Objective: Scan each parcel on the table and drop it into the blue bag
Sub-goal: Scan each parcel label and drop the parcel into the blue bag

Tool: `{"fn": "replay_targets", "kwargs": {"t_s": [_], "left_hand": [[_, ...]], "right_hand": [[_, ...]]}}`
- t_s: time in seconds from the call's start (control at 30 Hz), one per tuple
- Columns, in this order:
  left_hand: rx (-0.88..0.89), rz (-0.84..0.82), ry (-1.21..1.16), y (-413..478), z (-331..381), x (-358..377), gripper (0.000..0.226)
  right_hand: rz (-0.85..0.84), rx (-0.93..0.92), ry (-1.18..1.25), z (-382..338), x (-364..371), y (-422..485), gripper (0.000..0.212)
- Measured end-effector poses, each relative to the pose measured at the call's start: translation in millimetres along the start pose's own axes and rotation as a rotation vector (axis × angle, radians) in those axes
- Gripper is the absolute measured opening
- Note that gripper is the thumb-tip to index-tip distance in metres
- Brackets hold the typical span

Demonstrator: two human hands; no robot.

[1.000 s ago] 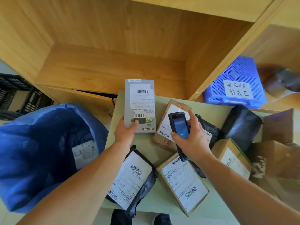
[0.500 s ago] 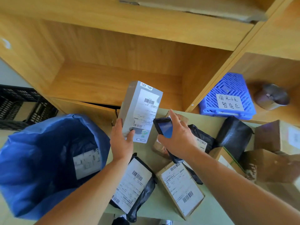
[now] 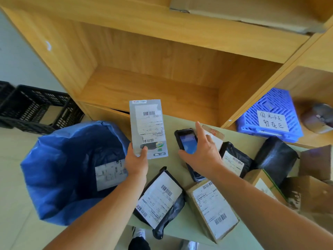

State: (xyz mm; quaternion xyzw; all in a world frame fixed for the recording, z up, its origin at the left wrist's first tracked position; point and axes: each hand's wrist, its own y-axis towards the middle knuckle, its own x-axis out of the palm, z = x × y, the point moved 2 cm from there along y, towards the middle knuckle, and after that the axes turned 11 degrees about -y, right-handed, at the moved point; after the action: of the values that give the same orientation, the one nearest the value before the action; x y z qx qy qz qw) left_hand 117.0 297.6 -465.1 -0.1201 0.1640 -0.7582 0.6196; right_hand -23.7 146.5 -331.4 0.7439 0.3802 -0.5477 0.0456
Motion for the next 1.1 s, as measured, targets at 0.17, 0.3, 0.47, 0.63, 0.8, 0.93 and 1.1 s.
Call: {"fn": "replay_targets", "kwargs": {"t_s": [0.17,0.3,0.47,0.63,0.8,0.93,1.1], "left_hand": [[-0.182,0.086,-0.272,2,9,-31,0.026],[-0.287,0.202,-0.432,0,17,-69,0.023],[-0.403,0.461,-0.627,7,12,-123,0.028],[-0.488,0.691,-0.713,13,-12,-168,0.048],[-0.517,0.798,-0.694,34,-31,-192,0.052],[-0.62,0.355,-0.602,68,-25,-192,0.073],[-0.632,0.153,-0.236,94,-43,-215,0.087]], "right_hand": [[0.005,-0.08,-0.013,-35,5,-1,0.106],[-0.021,-0.158,-0.03,-74,20,1,0.105],[-0.061,-0.294,-0.027,-132,58,5,0.103],[-0.163,-0.396,-0.026,-178,107,3,0.106],[-0.228,-0.454,-0.093,-203,132,15,0.109],[-0.195,-0.451,-0.095,-209,124,30,0.109],[-0.179,-0.386,-0.084,-201,111,53,0.107]]}}
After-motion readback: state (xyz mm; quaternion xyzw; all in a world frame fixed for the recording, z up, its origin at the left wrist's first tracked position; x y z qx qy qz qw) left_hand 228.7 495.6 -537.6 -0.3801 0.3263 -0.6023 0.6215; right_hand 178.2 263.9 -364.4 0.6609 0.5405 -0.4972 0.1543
